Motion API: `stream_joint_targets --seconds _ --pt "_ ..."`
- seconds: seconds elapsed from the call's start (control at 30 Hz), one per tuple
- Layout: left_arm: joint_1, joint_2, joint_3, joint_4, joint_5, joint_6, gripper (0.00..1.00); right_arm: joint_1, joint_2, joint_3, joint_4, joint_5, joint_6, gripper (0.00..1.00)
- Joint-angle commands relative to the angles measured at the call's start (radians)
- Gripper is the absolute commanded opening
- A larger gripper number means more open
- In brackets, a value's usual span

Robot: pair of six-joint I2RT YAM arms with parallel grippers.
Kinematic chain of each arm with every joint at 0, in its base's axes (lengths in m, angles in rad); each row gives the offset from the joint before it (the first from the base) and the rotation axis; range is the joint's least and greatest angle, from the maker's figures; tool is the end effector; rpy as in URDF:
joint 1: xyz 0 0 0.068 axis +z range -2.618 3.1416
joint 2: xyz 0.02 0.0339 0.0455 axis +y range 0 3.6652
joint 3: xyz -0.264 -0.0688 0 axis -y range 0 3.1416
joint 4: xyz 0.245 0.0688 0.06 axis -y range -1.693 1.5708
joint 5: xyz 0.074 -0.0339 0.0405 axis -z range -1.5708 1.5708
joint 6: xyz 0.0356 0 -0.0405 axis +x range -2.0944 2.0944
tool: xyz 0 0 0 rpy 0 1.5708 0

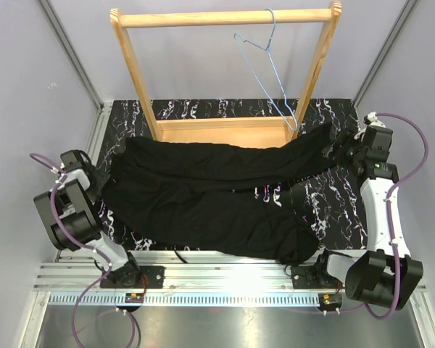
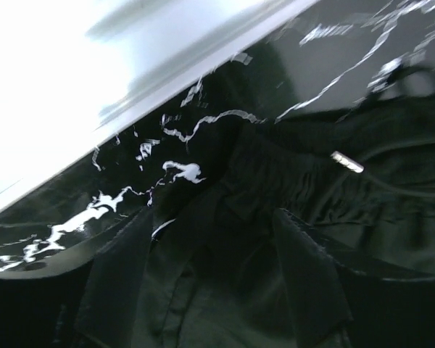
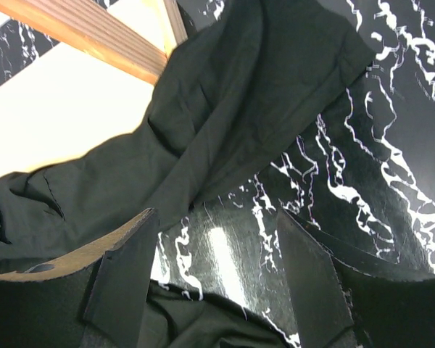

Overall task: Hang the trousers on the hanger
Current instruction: Fold the trousers

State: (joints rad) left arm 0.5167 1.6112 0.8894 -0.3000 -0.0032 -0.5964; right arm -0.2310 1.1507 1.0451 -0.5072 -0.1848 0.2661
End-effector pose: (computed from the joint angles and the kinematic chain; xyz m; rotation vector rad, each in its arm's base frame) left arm 0.2707 0.1539 0.1669 -1.3707 2.2009 -0.0249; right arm 0.2463 -0.0512 0.3257 0.4341 2.1365 0.2216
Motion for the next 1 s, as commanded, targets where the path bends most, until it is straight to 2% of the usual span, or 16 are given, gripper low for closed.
stream_joint_targets --seconds 0.0,0.13,0.2,0.27,0.3,0.37,0.47,0.57,0.7,0.73,0.83,0.87,0.97 --pt "-0.009 0.026 0.013 0.004 0.054 0.015 0.65 0.005 -0.036 -0.005 0.003 -0.010 0.001 0.73" --pt "-0.064 0.050 0.032 -0.024 0.028 0.047 0.59 0.007 -0.037 -0.005 0.007 -0.013 0.009 0.73" --pt "-0.104 0.075 0.034 -0.022 0.016 0.060 0.49 0.013 -0.032 -0.005 0.009 -0.007 0.005 0.73" --pt "-0.127 0.095 0.049 -0.042 0.005 0.067 0.34 0.019 -0.028 -0.002 -0.002 0.008 -0.008 0.73" --pt "-0.132 0.093 0.048 -0.037 0.006 0.070 0.17 0.030 -0.026 -0.003 -0.008 0.018 -0.025 0.73" --pt "-0.133 0.092 0.057 -0.047 0.005 0.075 0.04 0.050 -0.026 -0.003 -0.030 0.063 -0.041 0.73" --pt "-0.132 0.069 0.072 -0.067 -0.020 0.084 0.00 0.140 -0.022 0.000 -0.039 0.114 -0.053 0.72" --pt "-0.132 -0.051 0.068 -0.068 -0.038 0.089 0.00 0.321 0.007 0.012 -0.071 0.226 -0.068 0.71" --pt "-0.132 -0.204 0.048 -0.059 -0.064 0.086 0.00 0.495 0.026 -0.023 -0.094 0.248 -0.009 0.68" --pt "-0.133 -0.256 0.045 -0.057 -0.069 0.087 0.00 0.562 0.015 -0.049 -0.097 0.270 0.007 0.57" --pt "-0.132 -0.347 0.037 -0.054 -0.087 0.090 0.00 0.683 -0.014 -0.104 -0.126 0.297 0.093 0.39" --pt "-0.133 -0.362 0.034 -0.053 -0.089 0.089 0.00 0.709 -0.023 -0.120 -0.143 0.297 0.155 0.26" --pt "-0.130 -0.399 0.043 -0.060 -0.078 0.092 0.00 0.817 -0.054 -0.197 -0.168 0.303 0.273 0.03"
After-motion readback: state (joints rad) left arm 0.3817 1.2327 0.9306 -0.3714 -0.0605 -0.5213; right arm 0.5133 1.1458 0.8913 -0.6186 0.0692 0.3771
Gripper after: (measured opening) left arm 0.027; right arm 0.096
